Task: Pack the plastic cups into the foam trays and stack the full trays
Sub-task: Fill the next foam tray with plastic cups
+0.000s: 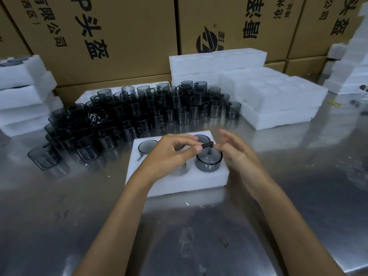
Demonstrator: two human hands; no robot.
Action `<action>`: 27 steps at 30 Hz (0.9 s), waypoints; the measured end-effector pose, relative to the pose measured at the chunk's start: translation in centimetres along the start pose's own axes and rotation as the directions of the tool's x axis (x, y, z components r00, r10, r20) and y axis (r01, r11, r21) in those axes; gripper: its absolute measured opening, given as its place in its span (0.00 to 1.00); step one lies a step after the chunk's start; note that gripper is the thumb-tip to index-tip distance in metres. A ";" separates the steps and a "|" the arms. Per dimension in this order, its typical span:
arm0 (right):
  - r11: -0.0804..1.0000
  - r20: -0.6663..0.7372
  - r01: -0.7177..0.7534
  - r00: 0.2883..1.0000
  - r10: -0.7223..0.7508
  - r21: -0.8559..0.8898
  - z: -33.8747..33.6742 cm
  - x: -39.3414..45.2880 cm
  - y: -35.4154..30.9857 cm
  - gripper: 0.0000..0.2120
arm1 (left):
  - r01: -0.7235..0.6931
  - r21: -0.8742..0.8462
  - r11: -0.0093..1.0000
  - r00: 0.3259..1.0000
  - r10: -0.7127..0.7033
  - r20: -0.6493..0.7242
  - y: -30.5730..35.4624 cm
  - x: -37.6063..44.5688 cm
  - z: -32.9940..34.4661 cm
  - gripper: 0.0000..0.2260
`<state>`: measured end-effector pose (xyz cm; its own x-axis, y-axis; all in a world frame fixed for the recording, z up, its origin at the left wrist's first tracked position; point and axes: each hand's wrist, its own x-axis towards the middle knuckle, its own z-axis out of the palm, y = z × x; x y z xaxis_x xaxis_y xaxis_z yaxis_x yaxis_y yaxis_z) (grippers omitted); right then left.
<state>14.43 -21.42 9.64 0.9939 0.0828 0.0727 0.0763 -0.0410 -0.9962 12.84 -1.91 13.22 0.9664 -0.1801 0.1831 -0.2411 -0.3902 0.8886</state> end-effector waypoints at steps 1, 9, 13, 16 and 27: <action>0.996 0.075 -0.073 0.995 0.069 0.052 -0.5 0.2 0.1 0.29 | -0.008 0.039 0.999 1.000 0.009 -0.004 -0.1 0.1 -0.1 0.07; 0.951 0.367 -0.248 0.915 0.168 0.183 -2.5 1.1 1.1 0.38 | 0.057 0.150 0.987 0.998 -0.056 -0.010 -0.4 0.0 -0.3 0.26; 0.950 0.323 -0.249 0.929 0.179 0.190 -2.0 1.0 1.6 0.31 | 0.122 0.384 0.915 0.992 -0.120 -0.028 -1.2 0.3 0.4 0.32; 0.953 0.311 -0.240 0.934 0.175 0.185 -1.9 1.1 1.6 0.28 | 0.126 0.448 0.885 0.991 -0.129 -0.025 -1.6 0.7 0.8 0.33; 0.965 0.221 -0.166 0.968 0.121 0.201 -1.1 0.9 1.4 0.18 | 0.083 0.530 0.844 0.996 -0.049 -0.079 -2.3 0.7 1.4 0.25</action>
<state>15.54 -22.54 8.39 0.9536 0.2950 -0.0602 -0.1075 0.1469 -0.9833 13.99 -2.36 10.72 0.9810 -0.0891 0.1723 -0.1700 -0.8229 0.5422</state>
